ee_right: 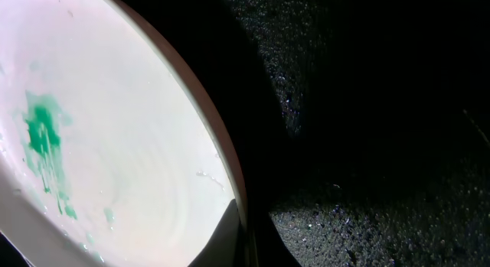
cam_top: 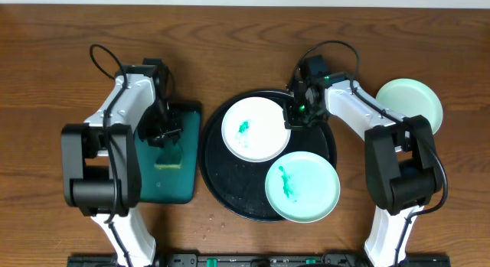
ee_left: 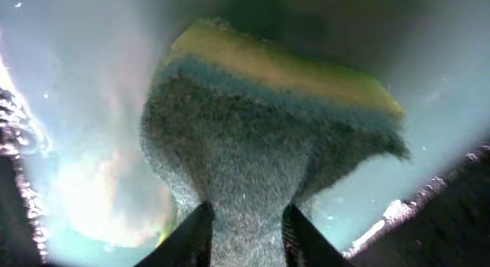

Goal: Clean dirty plates on tray and stack at the side

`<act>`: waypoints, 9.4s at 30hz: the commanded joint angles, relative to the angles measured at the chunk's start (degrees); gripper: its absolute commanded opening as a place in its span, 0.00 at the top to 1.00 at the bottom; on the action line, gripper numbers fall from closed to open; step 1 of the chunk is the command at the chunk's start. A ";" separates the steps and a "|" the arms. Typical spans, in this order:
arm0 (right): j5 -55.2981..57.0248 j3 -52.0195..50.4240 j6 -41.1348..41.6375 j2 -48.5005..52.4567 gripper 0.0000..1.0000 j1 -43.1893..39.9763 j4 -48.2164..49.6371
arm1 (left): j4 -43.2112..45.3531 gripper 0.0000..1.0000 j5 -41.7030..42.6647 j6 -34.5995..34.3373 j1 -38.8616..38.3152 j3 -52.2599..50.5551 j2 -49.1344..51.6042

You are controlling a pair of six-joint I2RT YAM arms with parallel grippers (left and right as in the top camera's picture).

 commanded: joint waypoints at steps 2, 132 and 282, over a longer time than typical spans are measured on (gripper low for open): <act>-0.42 -0.20 0.68 0.39 0.99 0.68 -0.39 | -0.11 0.93 -0.72 -0.61 0.22 -0.55 3.72; -0.42 -0.22 0.61 0.39 0.99 0.68 -4.42 | 26.14 0.93 20.37 -28.81 -26.29 7.56 8.02; 25.46 8.28 -4.70 -22.45 0.99 11.65 -13.33 | -10.82 0.19 -9.44 -15.26 3.26 3.32 -32.63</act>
